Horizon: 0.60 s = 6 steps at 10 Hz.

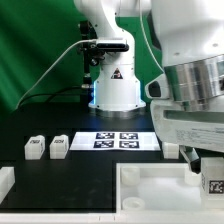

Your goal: Assemble one leg

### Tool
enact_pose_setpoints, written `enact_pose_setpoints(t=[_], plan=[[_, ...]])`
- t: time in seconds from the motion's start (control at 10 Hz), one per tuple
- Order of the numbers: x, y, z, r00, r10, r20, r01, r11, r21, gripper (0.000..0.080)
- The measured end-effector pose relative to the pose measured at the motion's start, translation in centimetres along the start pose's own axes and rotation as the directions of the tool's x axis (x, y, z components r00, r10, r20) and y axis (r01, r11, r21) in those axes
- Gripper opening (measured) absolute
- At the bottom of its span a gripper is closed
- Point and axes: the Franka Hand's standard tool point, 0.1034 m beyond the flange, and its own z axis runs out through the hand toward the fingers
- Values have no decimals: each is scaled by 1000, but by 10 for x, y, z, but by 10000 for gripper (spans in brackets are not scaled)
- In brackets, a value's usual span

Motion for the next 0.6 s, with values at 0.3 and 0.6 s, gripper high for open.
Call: enact_pose_setpoints(t=[0.3, 0.6], plan=[[-1, 1, -1, 915, -402, 18, 403, 914, -45, 649], [6, -1, -6, 735, -676, 41, 677, 730, -91, 649]])
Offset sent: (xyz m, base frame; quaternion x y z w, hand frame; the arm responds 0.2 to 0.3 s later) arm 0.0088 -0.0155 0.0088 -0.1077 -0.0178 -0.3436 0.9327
